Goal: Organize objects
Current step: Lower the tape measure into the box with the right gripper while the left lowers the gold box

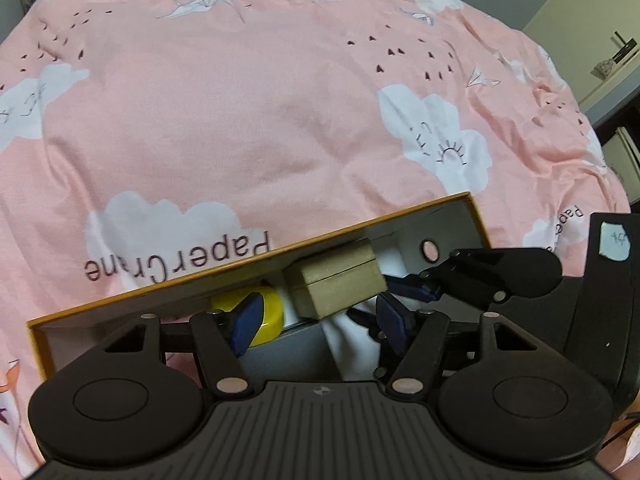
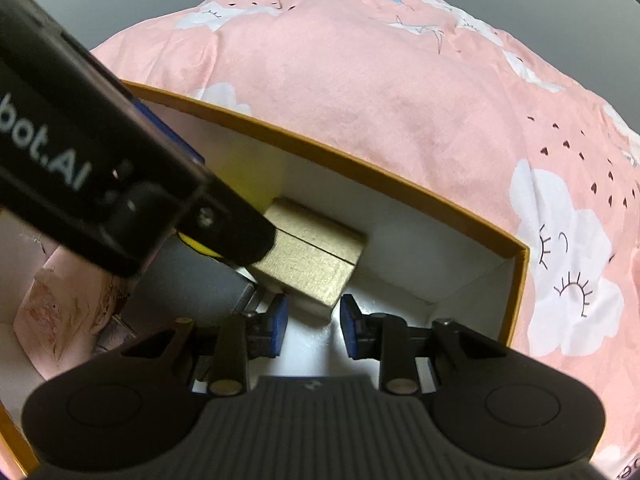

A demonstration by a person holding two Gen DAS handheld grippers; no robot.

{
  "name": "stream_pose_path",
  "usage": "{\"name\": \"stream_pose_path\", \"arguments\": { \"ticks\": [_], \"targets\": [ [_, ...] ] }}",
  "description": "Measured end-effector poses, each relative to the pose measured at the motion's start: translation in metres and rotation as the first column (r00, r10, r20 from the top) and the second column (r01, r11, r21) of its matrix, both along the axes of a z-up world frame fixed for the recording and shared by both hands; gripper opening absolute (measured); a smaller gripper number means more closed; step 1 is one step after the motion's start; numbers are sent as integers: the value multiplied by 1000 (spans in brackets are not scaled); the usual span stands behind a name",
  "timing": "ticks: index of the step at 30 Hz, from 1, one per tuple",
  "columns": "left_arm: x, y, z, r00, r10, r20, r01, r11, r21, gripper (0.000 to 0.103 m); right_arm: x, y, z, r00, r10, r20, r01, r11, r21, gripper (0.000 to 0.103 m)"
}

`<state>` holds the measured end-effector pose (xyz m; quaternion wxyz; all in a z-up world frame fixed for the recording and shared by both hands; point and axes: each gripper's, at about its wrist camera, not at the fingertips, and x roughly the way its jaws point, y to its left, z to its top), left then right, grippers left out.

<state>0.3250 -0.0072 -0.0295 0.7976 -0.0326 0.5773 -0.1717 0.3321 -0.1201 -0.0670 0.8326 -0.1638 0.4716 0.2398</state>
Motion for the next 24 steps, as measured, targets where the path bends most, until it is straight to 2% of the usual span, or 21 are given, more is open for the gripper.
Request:
{"name": "stream_pose_path", "arguments": {
  "ticks": [6, 14, 21, 24],
  "targets": [
    [-6, 10, -2, 1000, 2, -4, -2, 999, 36, 74, -1, 4, 0, 999, 49, -9, -49, 999, 22, 26],
    [-16, 16, 2, 1000, -3, 13, 2, 999, 49, 74, -3, 5, 3, 999, 47, -10, -47, 999, 19, 25],
    [-44, 15, 24, 996, -36, 80, 31, 998, 63, 72, -22, 0, 28, 1000, 15, 20, -15, 1000, 11, 27],
    [-63, 15, 36, 994, -39, 105, 33, 998, 56, 72, -38, -5, 43, 1000, -3, 20, 2, 999, 41, 29]
  ]
}}
